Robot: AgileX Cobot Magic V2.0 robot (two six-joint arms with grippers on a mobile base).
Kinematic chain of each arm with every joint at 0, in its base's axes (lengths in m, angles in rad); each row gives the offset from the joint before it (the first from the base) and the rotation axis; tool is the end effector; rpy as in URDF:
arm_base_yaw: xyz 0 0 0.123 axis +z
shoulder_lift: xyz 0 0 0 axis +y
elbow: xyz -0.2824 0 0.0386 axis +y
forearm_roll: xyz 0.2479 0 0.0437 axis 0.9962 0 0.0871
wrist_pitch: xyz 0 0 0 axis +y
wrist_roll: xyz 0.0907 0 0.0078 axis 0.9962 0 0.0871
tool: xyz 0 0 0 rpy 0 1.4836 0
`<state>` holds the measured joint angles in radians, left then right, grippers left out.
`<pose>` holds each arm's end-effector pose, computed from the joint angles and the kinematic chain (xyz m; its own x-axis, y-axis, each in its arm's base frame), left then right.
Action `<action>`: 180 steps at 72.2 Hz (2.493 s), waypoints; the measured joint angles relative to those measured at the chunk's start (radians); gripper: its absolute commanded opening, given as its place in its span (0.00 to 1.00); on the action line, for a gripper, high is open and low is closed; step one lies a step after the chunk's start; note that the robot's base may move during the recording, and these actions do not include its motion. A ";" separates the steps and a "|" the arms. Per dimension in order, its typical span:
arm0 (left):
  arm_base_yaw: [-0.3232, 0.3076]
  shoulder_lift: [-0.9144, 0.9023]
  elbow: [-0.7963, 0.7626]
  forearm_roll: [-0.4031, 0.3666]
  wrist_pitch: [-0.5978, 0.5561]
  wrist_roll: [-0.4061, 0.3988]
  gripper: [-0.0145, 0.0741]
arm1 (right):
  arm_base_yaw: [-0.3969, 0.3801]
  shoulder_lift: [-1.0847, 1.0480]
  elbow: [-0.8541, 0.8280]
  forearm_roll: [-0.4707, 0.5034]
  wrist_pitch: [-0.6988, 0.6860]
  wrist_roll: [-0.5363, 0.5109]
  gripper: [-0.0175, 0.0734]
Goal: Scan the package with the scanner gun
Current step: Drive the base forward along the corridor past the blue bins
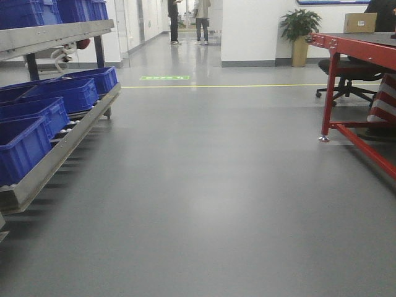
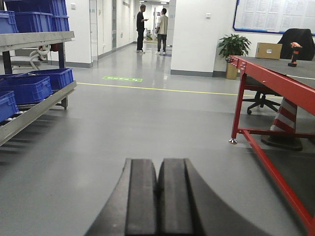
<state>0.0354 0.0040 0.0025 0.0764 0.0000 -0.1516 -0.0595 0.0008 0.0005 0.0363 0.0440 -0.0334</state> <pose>0.0566 0.0020 0.2120 0.0830 -0.0722 -0.9939 -0.0292 0.9968 -0.0749 0.0565 -0.0032 0.2089 0.0420 0.0004 -0.9991 0.0578 0.9983 0.0028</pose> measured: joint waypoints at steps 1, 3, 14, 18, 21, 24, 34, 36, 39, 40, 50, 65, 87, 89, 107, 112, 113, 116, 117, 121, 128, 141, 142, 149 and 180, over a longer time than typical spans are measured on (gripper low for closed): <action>0.000 0.000 0.000 0.000 0.000 0.000 0.04 | 0.000 0.000 0.000 0.000 0.000 0.000 0.01; 0.000 0.000 0.000 0.000 0.000 0.000 0.04 | 0.000 0.000 0.000 0.000 0.000 0.000 0.01; 0.000 0.000 0.000 0.000 0.000 0.000 0.04 | 0.000 0.000 0.000 0.000 0.000 0.000 0.01; 0.000 0.000 0.000 0.000 0.000 0.000 0.04 | 0.000 0.000 0.000 0.000 0.000 0.000 0.01; 0.000 0.000 0.000 0.000 0.000 0.000 0.04 | 0.000 0.000 0.000 0.000 0.000 0.000 0.01; 0.000 0.000 0.000 0.000 0.000 0.000 0.04 | 0.000 0.000 0.000 0.000 0.000 0.000 0.01; 0.000 0.000 0.000 0.000 0.000 0.000 0.04 | 0.000 0.000 0.000 0.000 0.000 0.000 0.01; 0.000 0.000 0.000 0.000 0.000 0.000 0.04 | 0.000 0.000 0.000 0.000 0.000 0.000 0.01; 0.000 0.000 0.000 0.000 0.000 0.000 0.04 | 0.000 0.000 0.000 0.000 0.000 0.000 0.01; 0.000 0.000 0.000 0.000 0.000 0.000 0.04 | 0.000 0.000 0.000 0.000 0.000 0.000 0.01; 0.000 0.000 0.000 0.000 0.000 0.000 0.04 | 0.000 0.000 0.000 0.000 0.000 0.000 0.01; 0.000 0.000 0.000 0.000 0.000 0.000 0.04 | 0.000 0.000 0.000 0.000 0.000 0.000 0.01; 0.000 0.000 0.000 0.000 0.000 0.000 0.04 | 0.000 0.000 0.000 0.000 0.000 0.000 0.01; 0.000 0.000 0.000 0.000 0.000 0.000 0.04 | 0.000 0.000 0.000 0.000 0.000 0.000 0.01; 0.000 0.000 0.000 0.000 0.000 0.000 0.04 | 0.000 0.000 0.000 0.000 0.000 0.000 0.01; 0.000 0.000 0.000 0.000 0.000 0.000 0.04 | 0.000 0.000 0.000 0.000 0.000 0.000 0.01; 0.000 0.000 0.000 0.000 0.000 0.000 0.04 | 0.000 0.000 0.000 0.000 0.000 0.000 0.01; 0.000 0.000 0.000 0.000 0.000 0.000 0.04 | 0.000 0.000 0.000 0.000 0.000 0.000 0.01; 0.000 0.000 0.000 0.000 0.000 0.000 0.04 | 0.000 0.000 0.000 0.000 0.000 0.000 0.01; 0.000 0.000 0.000 0.000 0.000 0.000 0.04 | 0.000 0.000 0.000 0.000 0.000 0.000 0.01; 0.000 0.000 0.000 0.000 0.000 0.000 0.04 | 0.001 0.000 0.000 0.000 0.000 0.000 0.01; 0.000 0.000 0.000 0.000 0.000 0.000 0.04 | 0.001 0.000 0.000 0.000 0.000 0.000 0.01; 0.000 0.000 0.000 0.000 0.000 0.000 0.04 | 0.001 0.000 0.000 0.000 0.000 0.000 0.01; 0.000 0.000 0.000 0.000 0.000 0.000 0.04 | 0.001 0.000 0.000 0.000 0.000 0.000 0.01; 0.000 0.000 0.000 0.000 0.000 0.000 0.04 | 0.001 0.000 0.000 0.000 -0.002 0.000 0.01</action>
<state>0.0354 0.0040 0.0025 0.0764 0.0000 -0.1516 -0.0581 0.0008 0.0005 0.0363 0.0421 -0.0334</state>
